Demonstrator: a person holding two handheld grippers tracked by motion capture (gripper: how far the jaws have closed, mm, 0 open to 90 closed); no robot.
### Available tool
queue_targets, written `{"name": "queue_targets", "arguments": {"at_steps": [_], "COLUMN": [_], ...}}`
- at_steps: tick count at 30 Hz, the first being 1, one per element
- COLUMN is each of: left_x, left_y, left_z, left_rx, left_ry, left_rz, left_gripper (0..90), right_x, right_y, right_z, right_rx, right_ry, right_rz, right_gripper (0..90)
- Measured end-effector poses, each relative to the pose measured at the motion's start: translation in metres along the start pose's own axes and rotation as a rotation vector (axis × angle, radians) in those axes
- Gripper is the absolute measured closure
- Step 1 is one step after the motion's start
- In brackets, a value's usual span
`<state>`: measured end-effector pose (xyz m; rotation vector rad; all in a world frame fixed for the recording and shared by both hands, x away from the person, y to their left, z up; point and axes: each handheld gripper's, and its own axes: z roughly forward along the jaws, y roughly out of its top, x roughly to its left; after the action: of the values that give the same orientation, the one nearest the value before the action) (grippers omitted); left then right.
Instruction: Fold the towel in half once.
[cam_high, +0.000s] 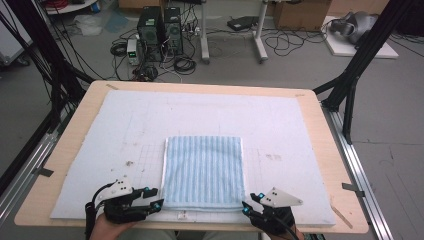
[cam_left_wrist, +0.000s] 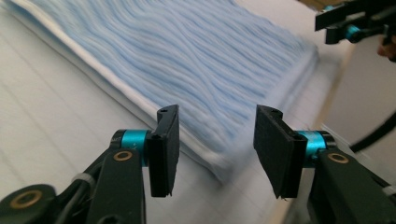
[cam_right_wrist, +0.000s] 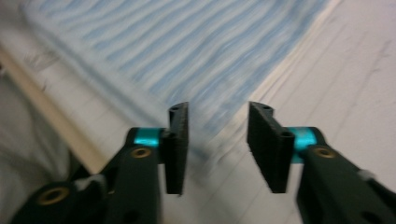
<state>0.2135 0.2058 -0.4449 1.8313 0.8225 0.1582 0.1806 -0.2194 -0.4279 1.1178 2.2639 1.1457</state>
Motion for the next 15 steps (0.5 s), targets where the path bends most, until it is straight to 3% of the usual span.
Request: {"name": "queue_targets", "arguments": {"at_steps": [4,8,12,15], "left_x": [0.011,0.023,0.034,0.040], "left_y": [0.013,0.025,0.034,0.041], "left_z": [0.000,0.005,0.009,0.010], "left_rx": [-0.040,-0.079,-0.128,-0.138], "left_ry": [0.029,0.056,0.080,0.097], "left_rz": [-0.005,-0.011,-0.027,-0.033], "left_gripper": [47.8,47.5,44.2,43.6], "right_x": [-0.010,-0.020,-0.026,-0.025], "right_y": [0.013,0.028,0.037,0.037], "right_z": [0.008,0.029,0.054,0.067], "right_rx": [-0.033,-0.040,-0.005,0.047], "right_ry": [-0.028,-0.039,-0.030,-0.007], "right_rz": [0.024,0.035,0.048,0.028], "right_gripper": [54.0,57.3,61.9,63.4]}}
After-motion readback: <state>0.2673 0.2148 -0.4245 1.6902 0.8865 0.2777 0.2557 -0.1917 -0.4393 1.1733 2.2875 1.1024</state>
